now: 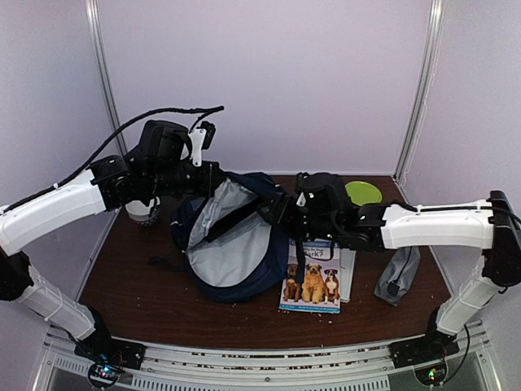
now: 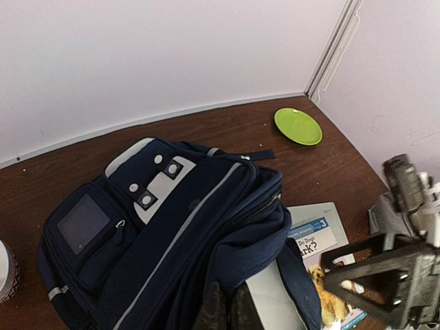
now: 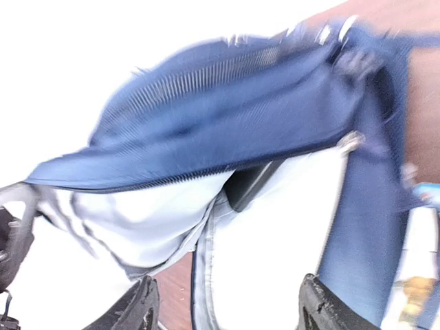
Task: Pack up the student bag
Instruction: Place the personal item in the student bag, then adjust the book at the center of the board.
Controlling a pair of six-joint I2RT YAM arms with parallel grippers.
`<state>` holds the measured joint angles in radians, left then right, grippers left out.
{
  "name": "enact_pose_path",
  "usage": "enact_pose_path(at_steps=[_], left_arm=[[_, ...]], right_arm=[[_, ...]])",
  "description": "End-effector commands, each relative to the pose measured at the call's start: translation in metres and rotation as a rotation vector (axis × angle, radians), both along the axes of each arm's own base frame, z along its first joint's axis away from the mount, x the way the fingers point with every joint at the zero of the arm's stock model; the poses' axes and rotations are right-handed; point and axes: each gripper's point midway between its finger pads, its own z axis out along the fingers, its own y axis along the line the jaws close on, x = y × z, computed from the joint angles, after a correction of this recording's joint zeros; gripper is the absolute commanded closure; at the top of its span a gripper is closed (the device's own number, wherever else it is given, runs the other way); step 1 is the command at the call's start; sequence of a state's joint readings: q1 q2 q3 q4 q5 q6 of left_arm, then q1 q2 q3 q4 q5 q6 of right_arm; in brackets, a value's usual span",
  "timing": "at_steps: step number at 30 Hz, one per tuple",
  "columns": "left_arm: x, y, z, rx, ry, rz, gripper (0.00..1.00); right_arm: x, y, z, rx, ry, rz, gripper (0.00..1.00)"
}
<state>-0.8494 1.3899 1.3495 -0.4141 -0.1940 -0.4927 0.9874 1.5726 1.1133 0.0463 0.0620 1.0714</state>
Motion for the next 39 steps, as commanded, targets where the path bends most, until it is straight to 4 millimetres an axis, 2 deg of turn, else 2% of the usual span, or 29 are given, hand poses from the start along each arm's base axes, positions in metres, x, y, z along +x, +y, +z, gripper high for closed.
enact_pose_path(at_steps=[1, 5, 8, 10, 14, 15, 17, 19, 22, 24, 27, 29, 31, 33, 35, 39], left_arm=[[0.016, 0.021, 0.039, -0.049, -0.142, 0.095, 1.00], [0.018, 0.020, 0.039, -0.043, -0.151, 0.089, 1.00], [0.017, 0.025, 0.038, -0.007, -0.164, 0.096, 1.00], [0.014, 0.031, 0.038, 0.022, -0.186, 0.098, 1.00], [0.004, 0.043, 0.053, 0.034, -0.249, 0.080, 1.00], [0.002, 0.045, 0.059, 0.033, -0.270, 0.074, 1.00], [-0.003, 0.051, 0.074, 0.017, -0.306, 0.078, 1.00], [-0.005, 0.056, 0.085, 0.010, -0.333, 0.089, 1.00], [-0.005, 0.061, 0.099, 0.011, -0.372, 0.105, 1.00], [-0.004, 0.062, 0.101, 0.020, -0.382, 0.107, 1.00], [-0.005, 0.050, 0.088, 0.021, -0.355, 0.054, 1.00], [-0.010, 0.033, 0.078, -0.013, -0.332, -0.029, 1.00], [-0.016, 0.016, 0.069, -0.070, -0.311, -0.109, 1.00], [-0.023, -0.003, 0.066, -0.142, -0.283, -0.197, 1.00], [-0.028, -0.021, 0.061, -0.182, -0.250, -0.271, 1.00], [-0.031, -0.039, 0.055, -0.197, -0.210, -0.330, 1.00]], right_arm=[[-0.008, -0.064, -0.006, -0.236, -0.086, -0.070, 0.30], [-0.011, -0.102, -0.007, -0.242, -0.092, -0.101, 0.29], [-0.012, -0.136, -0.024, -0.263, -0.042, -0.153, 0.29], [-0.018, -0.150, -0.039, -0.260, -0.034, -0.164, 0.29], [-0.024, -0.181, -0.073, -0.288, 0.039, -0.232, 0.30], [-0.025, -0.178, -0.074, -0.259, 0.035, -0.217, 0.31], [-0.026, -0.167, -0.062, -0.187, -0.002, -0.177, 0.31], [-0.026, -0.167, -0.058, -0.205, 0.003, -0.181, 0.31], [-0.024, -0.187, -0.053, -0.320, 0.006, -0.244, 0.31], [-0.026, -0.215, -0.052, -0.433, 0.021, -0.332, 0.31], [-0.037, -0.270, -0.044, -0.604, 0.026, -0.494, 0.29], [-0.048, -0.304, -0.038, -0.647, 0.026, -0.586, 0.28], [-0.058, -0.330, -0.043, -0.655, 0.069, -0.648, 0.24], [-0.067, -0.352, -0.055, -0.634, 0.142, -0.701, 0.21], [-0.073, -0.365, -0.062, -0.605, 0.186, -0.743, 0.19], [-0.082, -0.386, -0.080, -0.617, 0.291, -0.822, 0.17]])
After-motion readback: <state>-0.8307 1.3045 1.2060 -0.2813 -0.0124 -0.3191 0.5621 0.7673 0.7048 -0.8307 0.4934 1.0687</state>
